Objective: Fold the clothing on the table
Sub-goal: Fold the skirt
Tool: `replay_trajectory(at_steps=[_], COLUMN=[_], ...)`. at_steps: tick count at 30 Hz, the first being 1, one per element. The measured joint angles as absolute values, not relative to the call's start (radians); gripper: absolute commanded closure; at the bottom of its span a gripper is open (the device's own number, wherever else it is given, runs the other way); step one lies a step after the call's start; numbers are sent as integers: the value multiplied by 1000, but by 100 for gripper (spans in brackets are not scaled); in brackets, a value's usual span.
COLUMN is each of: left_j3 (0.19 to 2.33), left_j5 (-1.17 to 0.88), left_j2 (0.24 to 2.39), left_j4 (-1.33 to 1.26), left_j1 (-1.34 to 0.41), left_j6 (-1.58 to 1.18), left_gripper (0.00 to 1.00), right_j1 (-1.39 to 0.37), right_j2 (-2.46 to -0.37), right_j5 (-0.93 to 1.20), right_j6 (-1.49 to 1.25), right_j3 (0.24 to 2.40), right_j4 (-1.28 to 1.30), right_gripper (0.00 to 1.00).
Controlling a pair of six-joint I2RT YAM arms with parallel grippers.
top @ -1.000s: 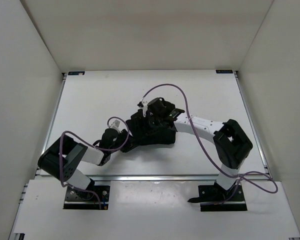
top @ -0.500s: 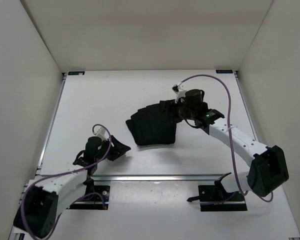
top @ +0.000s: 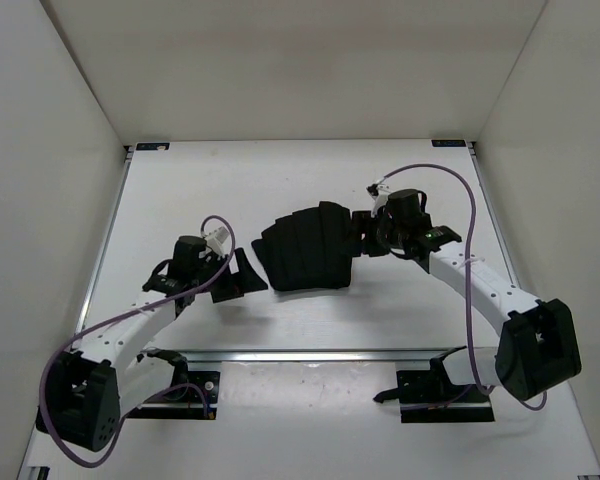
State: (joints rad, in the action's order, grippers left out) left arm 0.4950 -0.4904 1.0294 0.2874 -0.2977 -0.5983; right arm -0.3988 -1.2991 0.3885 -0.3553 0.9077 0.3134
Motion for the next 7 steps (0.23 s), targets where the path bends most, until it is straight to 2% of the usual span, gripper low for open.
replay_trajectory(at_steps=[7], left_j3=[448], left_j5=[-517], left_j2=[998], left_j4=[290], left_j1=[-307], left_j6=[-595], left_gripper=[1], right_j1=[-398], right_j2=[-1294], right_j5=[390], right_j6=[-355], right_j3=[876], right_j4=[313], right_gripper=[45])
